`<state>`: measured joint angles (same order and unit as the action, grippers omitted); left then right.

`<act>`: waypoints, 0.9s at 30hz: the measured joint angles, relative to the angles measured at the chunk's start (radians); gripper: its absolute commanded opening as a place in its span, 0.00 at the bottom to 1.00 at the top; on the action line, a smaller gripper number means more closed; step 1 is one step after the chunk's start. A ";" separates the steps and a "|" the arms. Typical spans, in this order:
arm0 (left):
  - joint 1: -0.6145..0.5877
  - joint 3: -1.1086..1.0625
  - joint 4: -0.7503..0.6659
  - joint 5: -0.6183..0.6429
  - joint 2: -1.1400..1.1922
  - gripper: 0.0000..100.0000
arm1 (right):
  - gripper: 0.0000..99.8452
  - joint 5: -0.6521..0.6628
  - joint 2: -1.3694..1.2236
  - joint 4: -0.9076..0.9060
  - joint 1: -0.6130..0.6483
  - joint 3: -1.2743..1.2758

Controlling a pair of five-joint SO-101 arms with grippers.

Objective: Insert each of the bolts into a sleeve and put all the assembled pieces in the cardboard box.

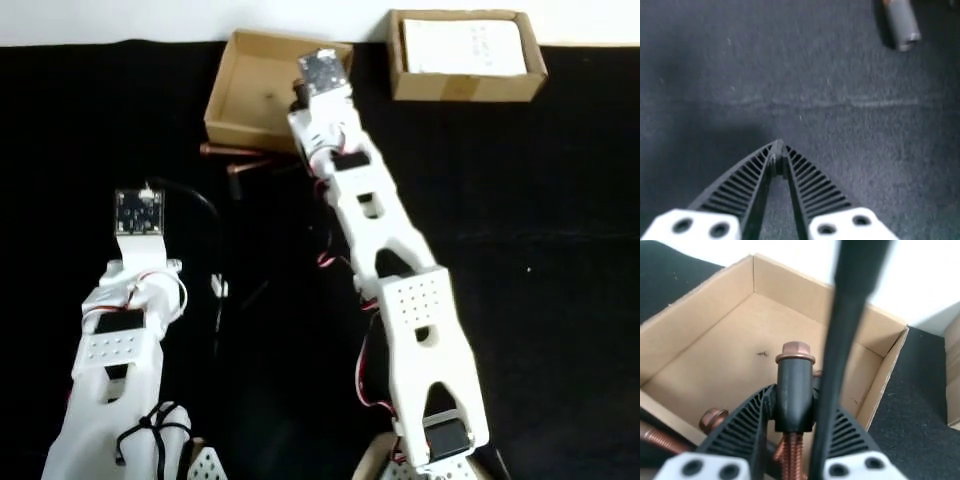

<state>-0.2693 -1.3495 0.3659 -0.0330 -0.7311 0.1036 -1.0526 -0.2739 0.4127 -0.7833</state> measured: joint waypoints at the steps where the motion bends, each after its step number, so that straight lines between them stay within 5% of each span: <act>1: -0.005 -0.003 -0.008 0.000 0.000 0.01 | 0.01 0.000 -0.021 -0.037 0.000 -0.051; 8: -0.006 -0.008 -0.018 0.000 0.000 0.01 | 0.13 0.003 -0.121 -0.189 0.000 -0.288; 19: -0.026 -0.006 -0.018 0.000 0.014 0.03 | 0.13 0.006 -0.121 -0.364 0.000 -0.532; 22: -0.098 0.080 -0.002 0.075 0.127 0.07 | 0.13 0.006 -0.123 -0.503 0.012 -0.651; 27: -0.147 0.427 0.229 0.203 0.509 0.07 | 0.13 0.006 -0.118 -0.848 0.100 -0.844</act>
<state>-0.4166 -0.9229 0.5946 0.1695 -0.2217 0.1097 -1.1707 -1.1224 0.5125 -1.6272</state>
